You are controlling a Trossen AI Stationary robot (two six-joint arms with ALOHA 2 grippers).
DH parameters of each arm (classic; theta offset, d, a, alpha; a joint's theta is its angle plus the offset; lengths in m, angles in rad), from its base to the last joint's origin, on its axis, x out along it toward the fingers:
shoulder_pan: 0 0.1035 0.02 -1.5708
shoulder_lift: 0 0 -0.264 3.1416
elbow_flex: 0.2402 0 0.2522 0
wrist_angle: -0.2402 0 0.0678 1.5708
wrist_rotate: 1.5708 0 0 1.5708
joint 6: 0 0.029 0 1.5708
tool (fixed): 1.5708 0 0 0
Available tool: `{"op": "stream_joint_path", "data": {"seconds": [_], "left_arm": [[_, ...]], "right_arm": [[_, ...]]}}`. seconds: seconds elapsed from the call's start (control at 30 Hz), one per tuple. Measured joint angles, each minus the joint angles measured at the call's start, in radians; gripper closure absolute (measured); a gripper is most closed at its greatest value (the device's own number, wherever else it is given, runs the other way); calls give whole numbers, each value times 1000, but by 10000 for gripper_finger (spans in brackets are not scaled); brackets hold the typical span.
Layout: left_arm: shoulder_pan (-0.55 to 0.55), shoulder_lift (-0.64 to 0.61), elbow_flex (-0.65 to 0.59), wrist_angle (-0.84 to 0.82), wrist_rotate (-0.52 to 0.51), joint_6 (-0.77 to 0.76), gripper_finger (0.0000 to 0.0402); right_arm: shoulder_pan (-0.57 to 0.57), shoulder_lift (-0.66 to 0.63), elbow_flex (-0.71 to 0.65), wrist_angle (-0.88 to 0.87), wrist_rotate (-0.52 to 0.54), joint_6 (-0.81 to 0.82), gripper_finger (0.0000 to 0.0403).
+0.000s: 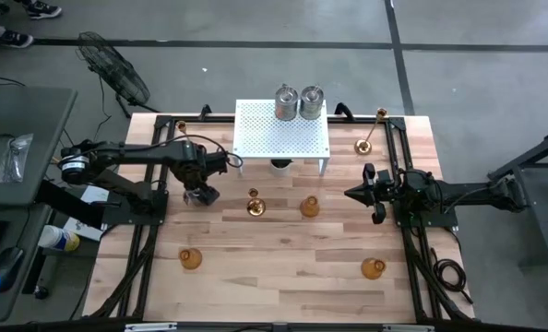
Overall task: Pick & Place candle stick holders
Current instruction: Put the orange scented candle on the shelf
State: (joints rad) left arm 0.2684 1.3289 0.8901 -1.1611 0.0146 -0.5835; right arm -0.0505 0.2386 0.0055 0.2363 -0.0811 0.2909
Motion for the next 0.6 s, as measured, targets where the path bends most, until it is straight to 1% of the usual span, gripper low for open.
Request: {"op": "stream_joint_path", "data": {"seconds": [0.17,0.4,0.6], "left_arm": [[0,0,102,-89,23,-25,53],[0,-1,340,-301,4,-34,53],[0,11,537,-355,-39,-59,53]], "right_arm": [[0,0,0,0,0,0,399],[0,0,0,0,0,0,398],[0,0,0,0,0,0,398]]}}
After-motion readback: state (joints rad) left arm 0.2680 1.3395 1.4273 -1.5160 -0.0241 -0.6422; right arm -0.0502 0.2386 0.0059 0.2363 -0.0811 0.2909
